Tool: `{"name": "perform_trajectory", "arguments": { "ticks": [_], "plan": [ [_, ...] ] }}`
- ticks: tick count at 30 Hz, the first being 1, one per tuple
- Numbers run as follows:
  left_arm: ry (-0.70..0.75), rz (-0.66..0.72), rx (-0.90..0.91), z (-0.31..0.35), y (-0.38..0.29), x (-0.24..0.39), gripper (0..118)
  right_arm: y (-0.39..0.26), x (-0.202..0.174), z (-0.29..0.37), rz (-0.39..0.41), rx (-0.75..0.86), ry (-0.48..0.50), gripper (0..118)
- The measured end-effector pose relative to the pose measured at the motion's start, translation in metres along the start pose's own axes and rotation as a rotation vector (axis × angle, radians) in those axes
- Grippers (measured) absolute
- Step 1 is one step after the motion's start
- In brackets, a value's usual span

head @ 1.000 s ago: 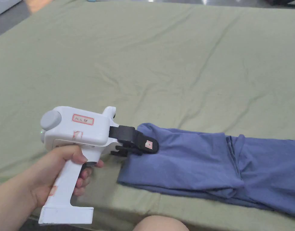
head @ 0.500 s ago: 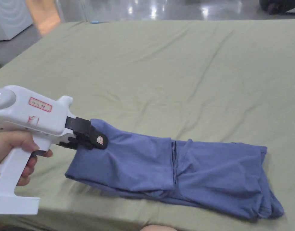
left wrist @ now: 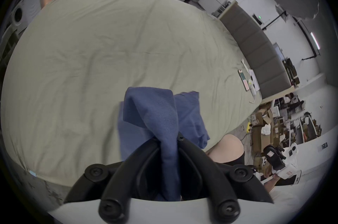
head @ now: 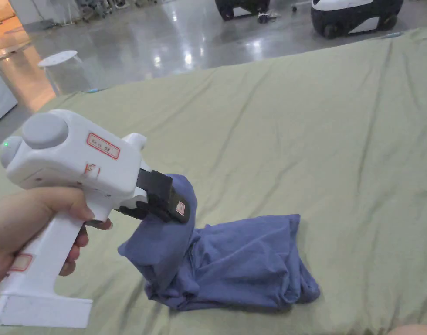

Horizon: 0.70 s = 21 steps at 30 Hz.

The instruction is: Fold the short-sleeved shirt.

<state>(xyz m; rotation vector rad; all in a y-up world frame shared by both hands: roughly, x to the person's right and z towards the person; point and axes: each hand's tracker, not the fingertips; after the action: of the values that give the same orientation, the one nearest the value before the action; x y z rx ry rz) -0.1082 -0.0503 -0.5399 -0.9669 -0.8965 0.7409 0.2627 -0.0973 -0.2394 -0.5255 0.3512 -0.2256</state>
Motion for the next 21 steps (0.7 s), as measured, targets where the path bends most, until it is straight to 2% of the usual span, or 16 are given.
{"name": "perform_trajectory", "arguments": {
  "ticks": [5, 7, 8, 9, 10, 11, 12, 14, 16, 18, 19, 20, 21],
  "plan": [
    [0.013, -0.036, -0.072, -0.083, -0.016, -0.011, 4, -0.006, 0.023, 0.023, -0.077, 0.024, -0.047, 8],
    [0.001, -0.03, -0.093, -0.11, -0.023, -0.018, 6, -0.007, 0.027, 0.034, -0.083, 0.045, -0.047, 8],
    [-0.009, -0.024, -0.094, -0.12, -0.025, -0.021, 16, -0.007, 0.028, 0.038, -0.082, 0.049, -0.051, 8],
    [-0.032, 0.007, -0.078, -0.128, -0.027, -0.024, 37, -0.007, 0.029, 0.04, -0.078, 0.053, -0.06, 8],
    [-0.058, 0.039, -0.073, -0.136, -0.03, -0.026, 69, -0.007, 0.03, 0.042, -0.075, 0.056, -0.069, 8],
    [-0.089, 0.059, -0.08, -0.141, -0.031, -0.026, 88, -0.006, 0.031, 0.043, -0.074, 0.059, -0.077, 8],
    [-0.132, 0.068, -0.101, -0.142, -0.034, -0.023, 88, -0.006, 0.032, 0.043, -0.076, 0.061, -0.081, 8],
    [-0.167, 0.02, -0.122, -0.134, -0.038, -0.011, 97, -0.006, 0.033, 0.043, -0.081, 0.063, -0.083, 8],
    [-0.133, -0.043, -0.067, -0.117, -0.039, -0.001, 97, -0.006, 0.032, 0.042, -0.082, 0.062, -0.08, 8],
    [-0.021, -0.094, 0.019, -0.098, -0.042, 0.0, 96, -0.005, 0.029, 0.038, -0.07, 0.058, -0.077, 8],
    [0.514, -0.236, -0.17, -0.075, -0.045, -0.02, 86, -0.005, 0.027, 0.036, -0.062, 0.054, -0.077, 8],
    [0.644, -0.27, -0.185, -0.068, -0.048, -0.026, 66, -0.005, 0.025, 0.034, -0.052, 0.05, -0.077, 8],
    [0.685, -0.27, -0.193, -0.072, -0.053, -0.032, 32, 0.001, 0.025, 0.025, -0.037, 0.046, -0.075, 8]
  ]
}}
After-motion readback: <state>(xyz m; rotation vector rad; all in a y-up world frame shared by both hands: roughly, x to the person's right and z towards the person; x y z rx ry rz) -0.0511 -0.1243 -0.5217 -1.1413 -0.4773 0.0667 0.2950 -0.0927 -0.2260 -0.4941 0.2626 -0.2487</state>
